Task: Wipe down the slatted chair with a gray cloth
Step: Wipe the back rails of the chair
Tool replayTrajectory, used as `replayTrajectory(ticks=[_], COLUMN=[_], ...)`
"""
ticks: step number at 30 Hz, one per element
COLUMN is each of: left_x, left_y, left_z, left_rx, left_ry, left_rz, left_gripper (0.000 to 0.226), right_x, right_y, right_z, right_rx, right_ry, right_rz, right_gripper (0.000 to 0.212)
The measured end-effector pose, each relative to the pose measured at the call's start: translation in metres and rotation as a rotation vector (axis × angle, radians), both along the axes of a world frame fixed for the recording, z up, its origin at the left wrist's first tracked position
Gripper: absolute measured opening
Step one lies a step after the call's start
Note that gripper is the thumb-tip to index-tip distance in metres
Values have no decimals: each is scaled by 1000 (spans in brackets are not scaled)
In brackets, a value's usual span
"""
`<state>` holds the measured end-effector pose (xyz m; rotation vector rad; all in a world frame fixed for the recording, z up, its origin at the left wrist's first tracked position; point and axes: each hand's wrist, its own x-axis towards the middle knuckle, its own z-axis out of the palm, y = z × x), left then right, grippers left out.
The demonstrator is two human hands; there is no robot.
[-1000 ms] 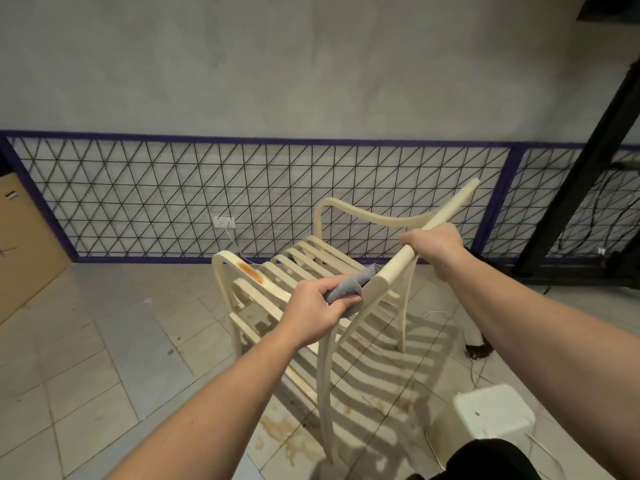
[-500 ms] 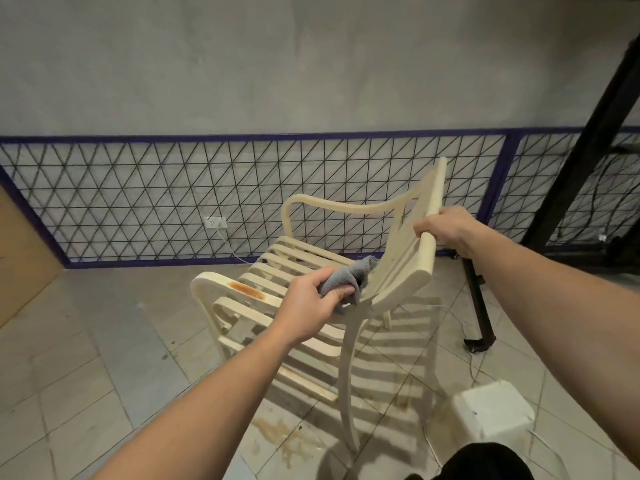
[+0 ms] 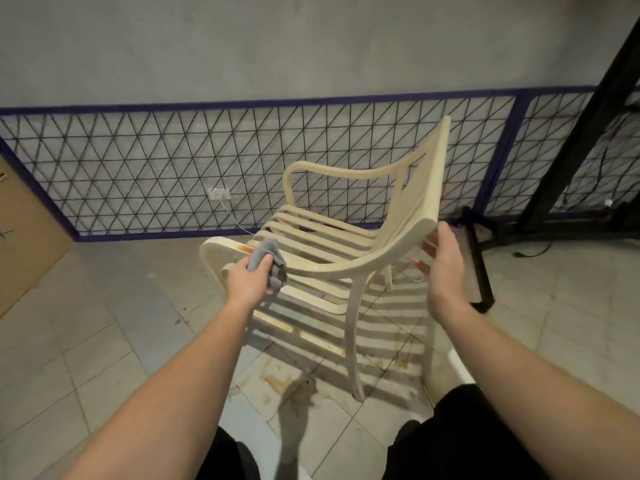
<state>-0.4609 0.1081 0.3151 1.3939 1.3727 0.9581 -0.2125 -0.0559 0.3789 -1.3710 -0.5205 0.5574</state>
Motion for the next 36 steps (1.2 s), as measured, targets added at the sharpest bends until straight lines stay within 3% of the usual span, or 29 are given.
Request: replayTrajectory(ticks=[3,8,11,13,18,27,32,36], left_x=[-11,-22,-16,-11,-1,43,48,62], left_y=[-8,-6,-8,-2,33,64,63,57], left_z=[-33,-78,-77,-81,-91,-99,-100,-94], left_rx=[-155,-387,-484,-548,-651,-768,-767,-795], left_ry=[-32,-46,-293,-467,-829,-1263,-1380,-1353], left_rz=[92,-7,62,117,275,340,319,343], left_gripper=[24,36,15,14,37,47,50,35], right_x=[-51,-86,-91,-92,-85,-79,-73,-61], right_y=[-25,0,19,28,51,76,78,78], right_z=[-52,-68,-68,-73,-82,-90,-94,-95], right_rx=[-61,-275,-302,-277,-259,-239,-253,-219], right_ry=[2,-226,-289,-274,-96,-13,14,83], right_rz=[19,177,24,-35,-82,-187,-186,-259], right_gripper=[28,55,51,51,45,38,44,57])
